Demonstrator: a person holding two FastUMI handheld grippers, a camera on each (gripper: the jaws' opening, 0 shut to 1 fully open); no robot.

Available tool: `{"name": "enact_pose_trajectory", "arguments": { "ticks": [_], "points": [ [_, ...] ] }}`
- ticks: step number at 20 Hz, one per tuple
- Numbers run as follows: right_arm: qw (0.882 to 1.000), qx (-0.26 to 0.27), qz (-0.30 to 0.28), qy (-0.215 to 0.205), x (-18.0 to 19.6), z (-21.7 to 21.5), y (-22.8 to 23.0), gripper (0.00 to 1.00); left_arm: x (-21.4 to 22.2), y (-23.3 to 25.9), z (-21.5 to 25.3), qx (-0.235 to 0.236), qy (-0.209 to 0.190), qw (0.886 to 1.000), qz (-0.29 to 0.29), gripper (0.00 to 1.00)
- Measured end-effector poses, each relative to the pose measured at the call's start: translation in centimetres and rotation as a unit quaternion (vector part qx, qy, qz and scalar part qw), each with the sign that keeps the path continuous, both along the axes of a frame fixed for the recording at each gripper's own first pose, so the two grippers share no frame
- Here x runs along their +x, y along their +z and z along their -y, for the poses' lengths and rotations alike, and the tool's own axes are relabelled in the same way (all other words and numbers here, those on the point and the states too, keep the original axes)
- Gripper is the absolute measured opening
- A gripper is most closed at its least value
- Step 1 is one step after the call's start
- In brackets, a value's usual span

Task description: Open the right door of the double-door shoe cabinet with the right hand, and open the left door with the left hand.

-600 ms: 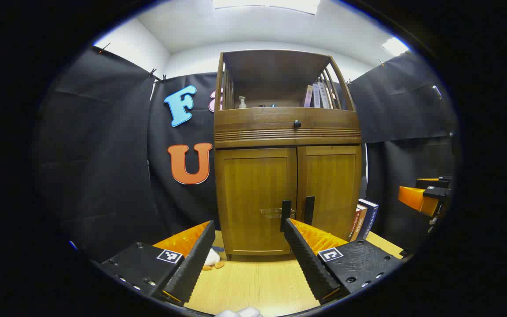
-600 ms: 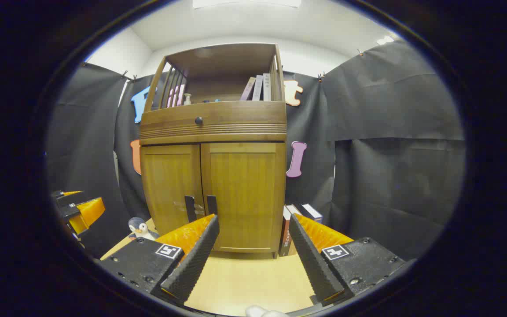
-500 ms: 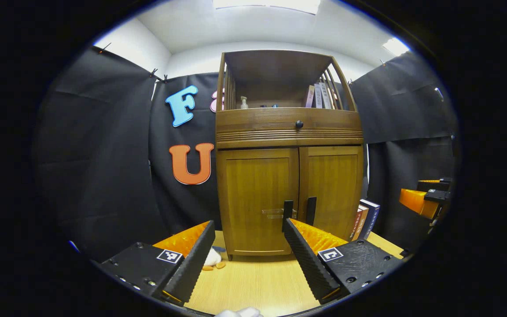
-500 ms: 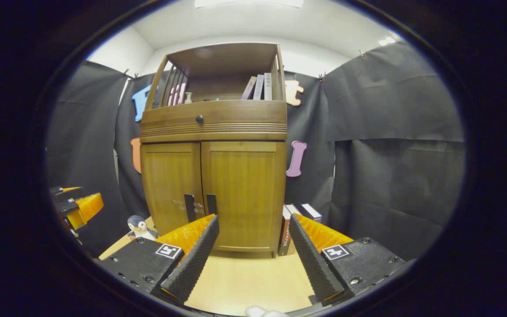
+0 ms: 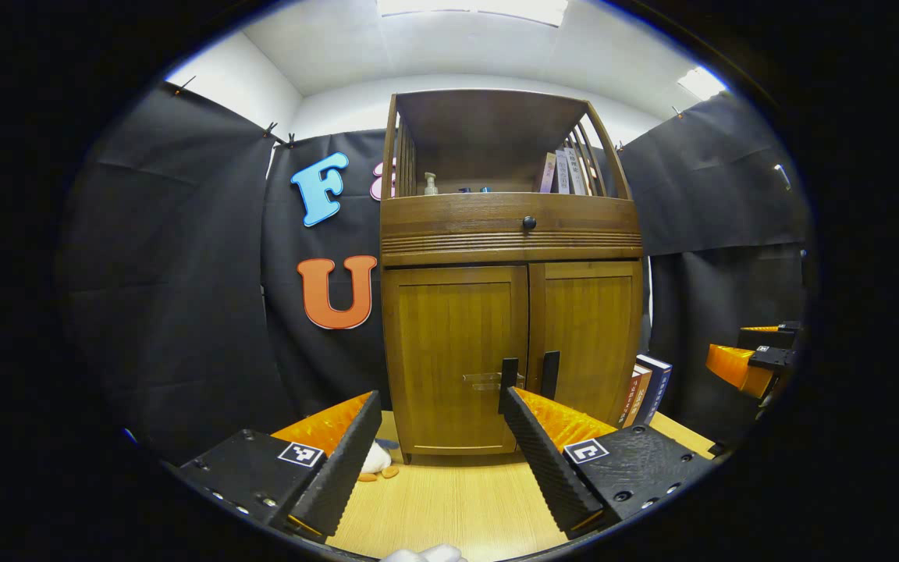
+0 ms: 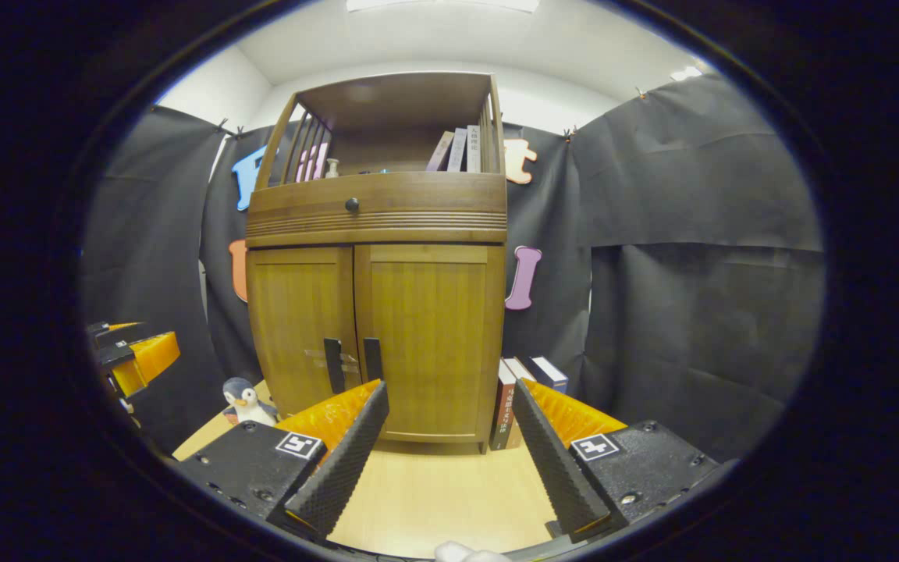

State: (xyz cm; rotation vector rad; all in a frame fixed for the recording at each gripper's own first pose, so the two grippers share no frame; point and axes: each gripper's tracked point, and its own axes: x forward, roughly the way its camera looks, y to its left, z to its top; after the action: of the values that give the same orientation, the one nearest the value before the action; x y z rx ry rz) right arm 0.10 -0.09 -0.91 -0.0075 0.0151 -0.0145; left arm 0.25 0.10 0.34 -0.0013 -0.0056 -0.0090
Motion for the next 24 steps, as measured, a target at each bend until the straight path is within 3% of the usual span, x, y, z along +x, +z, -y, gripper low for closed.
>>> {"name": "enact_pose_trajectory", "arguments": {
  "ticks": [11, 19, 20, 24],
  "points": [
    [1.0, -0.012, -0.001, -0.005, 3.5, -1.1, -2.3, 1.0, -1.0, -0.6, -1.7, 0.003, 0.009, 1.0, -0.007, 0.96],
    [0.999, -0.023, -0.016, 0.032, 12.3, -5.6, -5.9, 1.0, -1.8, -1.1, -2.5, 0.002, 0.042, 0.999, -0.017, 0.96],
    [0.999, -0.021, -0.022, 0.036, 13.6, -6.1, -6.4, 1.0, -1.8, -1.0, -2.6, 0.002, 0.048, 0.999, -0.016, 1.0],
    [0.998, -0.015, -0.033, 0.055, 18.5, -8.9, -7.4, 1.0, -2.1, -0.9, -2.8, 0.005, 0.065, 0.998, -0.021, 0.96]
  ]
}}
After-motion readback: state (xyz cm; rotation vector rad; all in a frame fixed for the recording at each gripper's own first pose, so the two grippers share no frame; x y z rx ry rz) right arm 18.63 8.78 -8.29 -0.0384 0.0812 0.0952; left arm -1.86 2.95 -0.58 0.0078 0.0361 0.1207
